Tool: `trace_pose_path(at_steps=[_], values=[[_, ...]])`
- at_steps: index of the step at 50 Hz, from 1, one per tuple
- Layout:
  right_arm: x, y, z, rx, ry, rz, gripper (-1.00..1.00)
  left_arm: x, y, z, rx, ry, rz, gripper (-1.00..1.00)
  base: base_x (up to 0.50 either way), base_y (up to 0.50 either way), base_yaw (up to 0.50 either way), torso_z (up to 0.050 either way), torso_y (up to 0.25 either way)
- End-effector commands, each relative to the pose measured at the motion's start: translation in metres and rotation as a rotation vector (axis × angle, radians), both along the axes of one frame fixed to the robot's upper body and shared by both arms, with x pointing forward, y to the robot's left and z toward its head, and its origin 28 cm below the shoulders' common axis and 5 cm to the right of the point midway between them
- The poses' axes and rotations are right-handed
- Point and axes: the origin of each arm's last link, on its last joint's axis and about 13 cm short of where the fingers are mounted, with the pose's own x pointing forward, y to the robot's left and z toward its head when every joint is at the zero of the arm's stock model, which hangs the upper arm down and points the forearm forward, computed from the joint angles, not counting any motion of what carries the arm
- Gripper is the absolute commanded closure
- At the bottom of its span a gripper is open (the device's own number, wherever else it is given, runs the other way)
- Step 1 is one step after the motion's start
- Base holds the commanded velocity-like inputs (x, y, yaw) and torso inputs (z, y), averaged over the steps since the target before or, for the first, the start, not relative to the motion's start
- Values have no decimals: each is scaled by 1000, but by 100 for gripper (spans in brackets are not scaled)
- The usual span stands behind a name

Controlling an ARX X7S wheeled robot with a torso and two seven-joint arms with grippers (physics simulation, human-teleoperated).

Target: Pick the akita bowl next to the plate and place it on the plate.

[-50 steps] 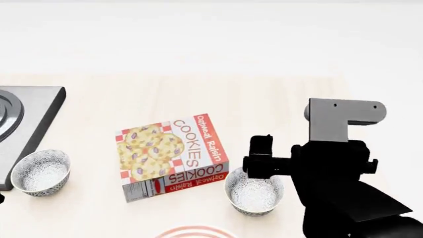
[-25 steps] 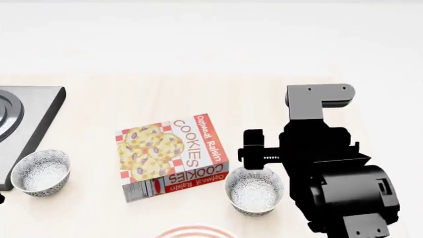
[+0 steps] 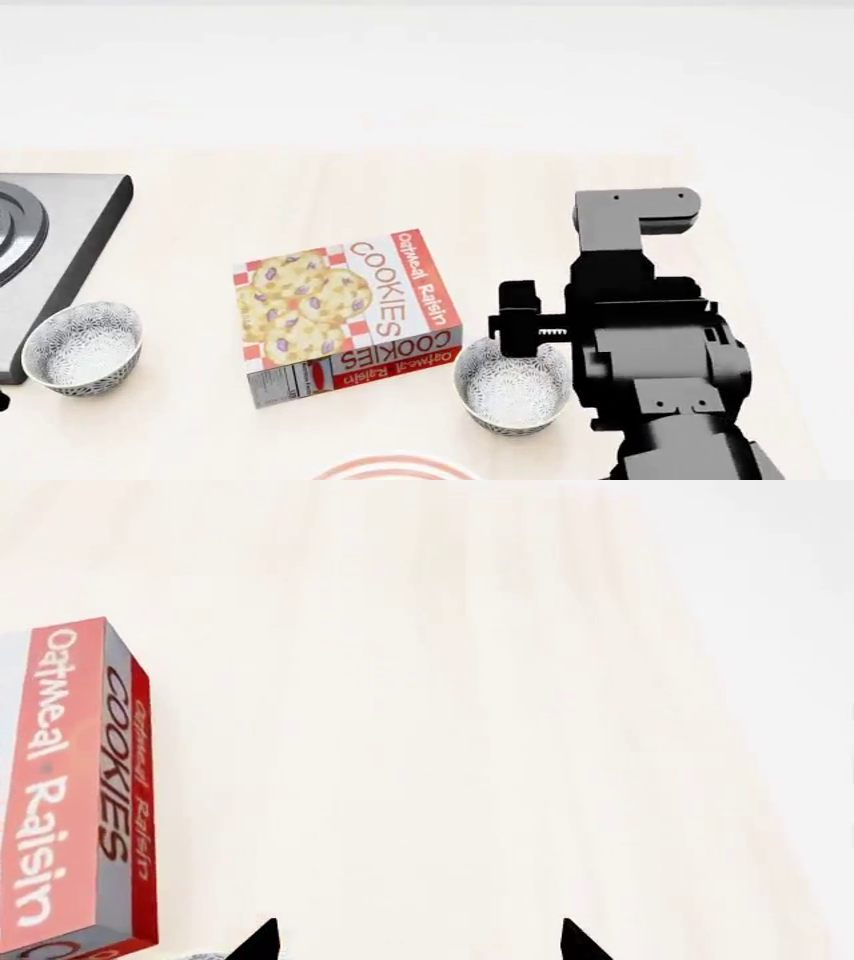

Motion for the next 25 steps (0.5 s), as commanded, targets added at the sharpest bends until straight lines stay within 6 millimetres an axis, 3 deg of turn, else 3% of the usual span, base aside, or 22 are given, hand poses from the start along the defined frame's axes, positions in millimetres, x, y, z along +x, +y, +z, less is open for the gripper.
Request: trace_pose_path(at_steps=[1, 25], values=[[-2, 3, -9, -12, 47, 13, -100, 0, 0, -1, 0, 0, -1, -100, 0, 0, 0, 0, 0], [-7, 11, -15, 68, 123, 17, -100, -1, 0, 2, -2, 0, -1, -100, 0, 0, 0, 0, 0]])
